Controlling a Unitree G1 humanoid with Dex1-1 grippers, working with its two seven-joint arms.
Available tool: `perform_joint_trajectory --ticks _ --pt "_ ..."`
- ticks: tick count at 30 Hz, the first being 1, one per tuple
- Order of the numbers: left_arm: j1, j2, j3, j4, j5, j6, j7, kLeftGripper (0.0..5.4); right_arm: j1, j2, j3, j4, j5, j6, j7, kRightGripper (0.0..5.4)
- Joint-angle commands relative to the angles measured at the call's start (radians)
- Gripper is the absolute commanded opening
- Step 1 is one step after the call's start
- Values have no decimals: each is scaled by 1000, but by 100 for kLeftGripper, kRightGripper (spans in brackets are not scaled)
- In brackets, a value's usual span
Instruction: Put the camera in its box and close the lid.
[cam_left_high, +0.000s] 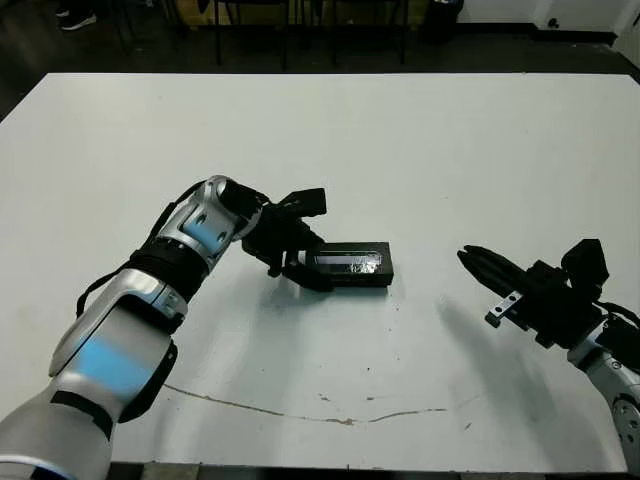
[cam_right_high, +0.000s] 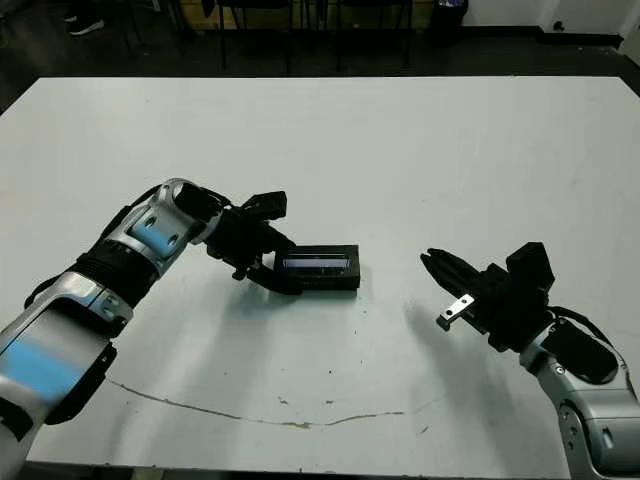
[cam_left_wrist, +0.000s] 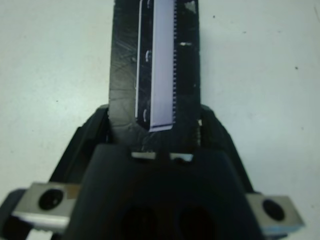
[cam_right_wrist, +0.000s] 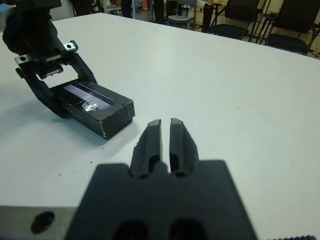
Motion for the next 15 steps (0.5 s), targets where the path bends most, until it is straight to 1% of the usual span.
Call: perform_joint_trajectory --ticks 1,3,9,12,15 --pt "51 10 -45 22 54 10 -13 276 6 -16 -1 8 -10 8 0 0" --pt "54 16 -47 27 53 6 -21 276 5 -11 -3 8 3 11 5 0" --pt "65 31 -43 43 51 -32 -27 276 9 -9 0 8 -1 3 5 0" --pt "72 33 -42 57 52 -48 -24 276 17 -15 0 -24 -7 34 -18 0" --pt "80 33 -39 75 54 -63 -10 276 19 -13 -2 -28 -4 45 -25 0"
